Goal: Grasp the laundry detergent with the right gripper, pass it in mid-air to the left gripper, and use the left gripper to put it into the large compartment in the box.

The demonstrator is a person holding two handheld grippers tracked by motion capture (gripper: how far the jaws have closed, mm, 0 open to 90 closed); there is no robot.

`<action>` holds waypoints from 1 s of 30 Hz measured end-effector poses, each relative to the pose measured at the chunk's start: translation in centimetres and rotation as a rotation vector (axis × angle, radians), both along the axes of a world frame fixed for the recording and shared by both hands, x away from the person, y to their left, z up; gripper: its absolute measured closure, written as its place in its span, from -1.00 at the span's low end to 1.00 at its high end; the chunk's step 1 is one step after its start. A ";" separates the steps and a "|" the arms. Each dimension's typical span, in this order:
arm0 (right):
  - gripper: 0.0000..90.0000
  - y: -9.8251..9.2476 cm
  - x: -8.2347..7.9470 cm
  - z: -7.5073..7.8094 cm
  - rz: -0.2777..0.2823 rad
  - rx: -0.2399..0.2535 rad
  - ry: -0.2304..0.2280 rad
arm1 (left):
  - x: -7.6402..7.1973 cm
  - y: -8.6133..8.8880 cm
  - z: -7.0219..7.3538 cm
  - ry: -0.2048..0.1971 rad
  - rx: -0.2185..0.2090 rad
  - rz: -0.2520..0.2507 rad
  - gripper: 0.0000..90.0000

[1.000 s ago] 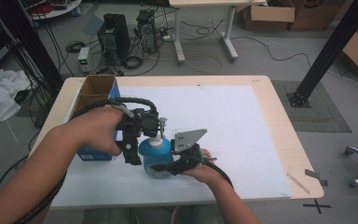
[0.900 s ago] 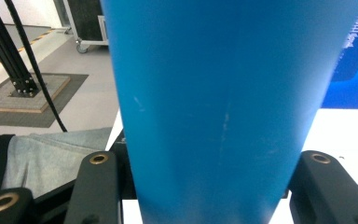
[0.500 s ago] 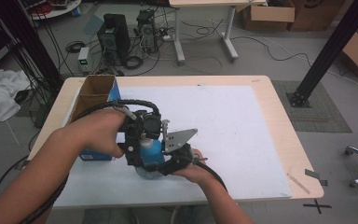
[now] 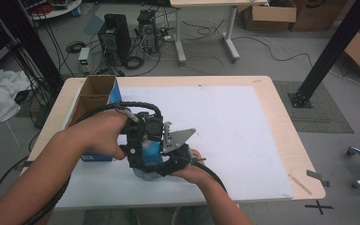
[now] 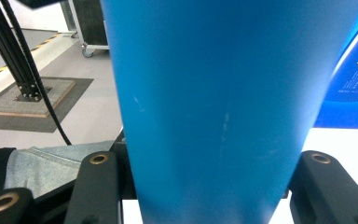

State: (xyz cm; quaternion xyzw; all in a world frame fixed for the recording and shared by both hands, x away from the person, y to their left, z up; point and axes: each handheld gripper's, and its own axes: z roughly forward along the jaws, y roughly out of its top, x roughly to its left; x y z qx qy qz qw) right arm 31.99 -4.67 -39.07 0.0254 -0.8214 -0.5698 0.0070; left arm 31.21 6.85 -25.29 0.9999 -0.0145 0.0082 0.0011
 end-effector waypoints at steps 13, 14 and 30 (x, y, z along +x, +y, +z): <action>0.03 -0.1 0.0 0.2 -0.001 0.008 0.016 | -0.1 -0.1 -0.2 -0.025 0.006 -0.002 -0.97; 0.03 -0.1 0.0 0.2 -0.001 0.009 0.015 | -0.1 -0.1 -0.3 -0.025 0.004 -0.002 -0.96; 0.03 0.0 0.1 0.4 -0.005 0.016 0.016 | -0.3 -0.1 0.2 -0.063 -0.007 -0.028 -0.68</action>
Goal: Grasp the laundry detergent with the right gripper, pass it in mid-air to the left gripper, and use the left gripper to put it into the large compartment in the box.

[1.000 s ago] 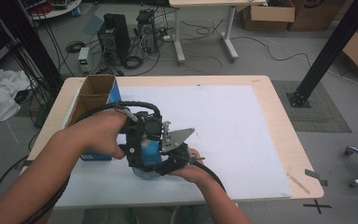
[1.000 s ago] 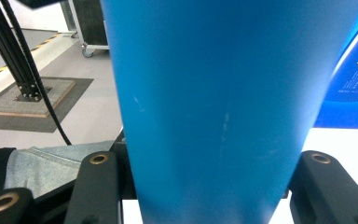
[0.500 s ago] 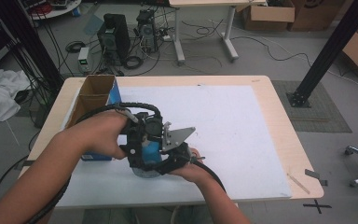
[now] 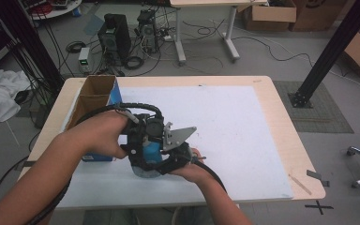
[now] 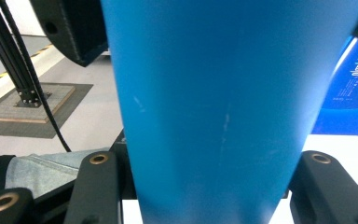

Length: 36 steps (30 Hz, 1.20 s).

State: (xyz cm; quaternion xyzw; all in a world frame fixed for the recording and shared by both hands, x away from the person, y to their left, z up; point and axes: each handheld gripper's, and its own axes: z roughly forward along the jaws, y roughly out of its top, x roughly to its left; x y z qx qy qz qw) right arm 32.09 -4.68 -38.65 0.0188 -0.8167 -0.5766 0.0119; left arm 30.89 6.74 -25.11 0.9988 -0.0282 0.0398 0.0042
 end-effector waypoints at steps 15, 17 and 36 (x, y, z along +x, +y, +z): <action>0.03 0.0 0.1 0.2 0.000 0.008 -0.002 | 0.1 0.0 0.1 0.000 0.021 0.007 -0.54; 0.03 0.0 0.1 0.3 -0.001 0.011 0.000 | 0.1 0.0 0.2 -0.001 0.016 0.009 -0.51; 0.03 0.0 0.1 0.2 -0.001 0.012 -0.006 | -0.1 -0.2 0.2 0.010 0.034 -0.005 -0.17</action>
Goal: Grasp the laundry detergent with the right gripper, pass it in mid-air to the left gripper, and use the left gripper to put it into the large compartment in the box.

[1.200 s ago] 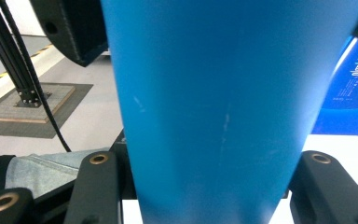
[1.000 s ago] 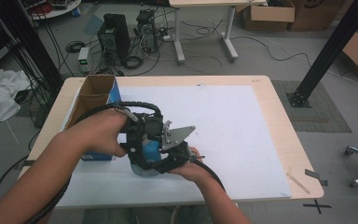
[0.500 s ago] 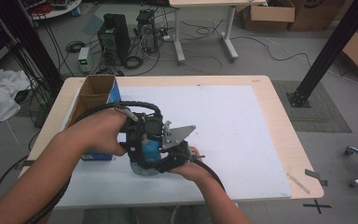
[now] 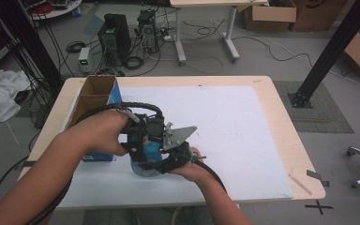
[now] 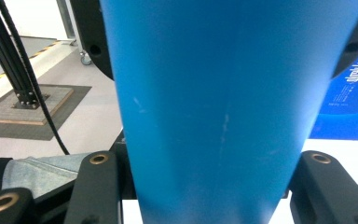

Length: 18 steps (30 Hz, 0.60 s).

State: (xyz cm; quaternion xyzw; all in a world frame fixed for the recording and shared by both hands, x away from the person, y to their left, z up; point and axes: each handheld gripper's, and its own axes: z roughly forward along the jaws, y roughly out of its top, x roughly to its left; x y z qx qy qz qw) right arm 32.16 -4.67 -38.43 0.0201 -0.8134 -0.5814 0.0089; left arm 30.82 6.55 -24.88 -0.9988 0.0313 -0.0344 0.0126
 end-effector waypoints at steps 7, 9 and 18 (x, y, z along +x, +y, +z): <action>0.02 0.1 0.0 0.1 0.000 0.009 -0.010 | -0.1 -0.2 0.1 -0.003 0.012 0.011 -0.14; 0.01 0.0 0.0 0.1 -0.001 0.017 -0.012 | -0.2 -0.4 0.3 -0.008 0.025 0.022 -0.14; -0.02 -0.1 -0.2 0.2 -0.014 0.041 -0.013 | -0.1 -0.6 0.5 0.000 0.034 0.045 -0.13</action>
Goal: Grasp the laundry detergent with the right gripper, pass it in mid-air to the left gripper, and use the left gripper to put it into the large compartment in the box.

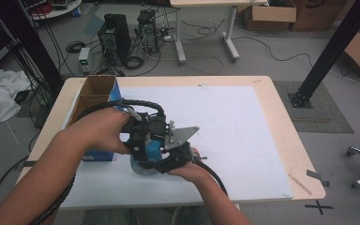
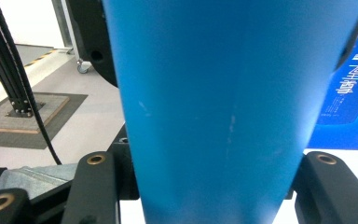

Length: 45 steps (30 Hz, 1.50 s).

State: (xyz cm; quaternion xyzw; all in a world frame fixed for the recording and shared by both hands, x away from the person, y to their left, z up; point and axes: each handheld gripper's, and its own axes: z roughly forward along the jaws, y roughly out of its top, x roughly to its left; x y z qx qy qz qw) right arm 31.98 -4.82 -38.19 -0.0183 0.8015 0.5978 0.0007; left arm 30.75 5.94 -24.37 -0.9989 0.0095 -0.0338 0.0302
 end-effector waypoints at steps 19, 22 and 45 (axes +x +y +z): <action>-0.13 -0.5 -0.1 -0.2 -0.011 -0.021 0.023 | 0.1 -0.2 0.0 0.002 -0.006 -0.001 -0.13; -0.19 -0.7 -0.2 -0.3 -0.019 -0.029 0.013 | 0.1 -0.1 0.1 0.002 -0.013 0.000 -0.13; -0.77 -2.7 0.5 0.8 -0.071 -0.040 0.121 | 0.7 1.0 0.9 0.009 -0.020 0.035 -0.13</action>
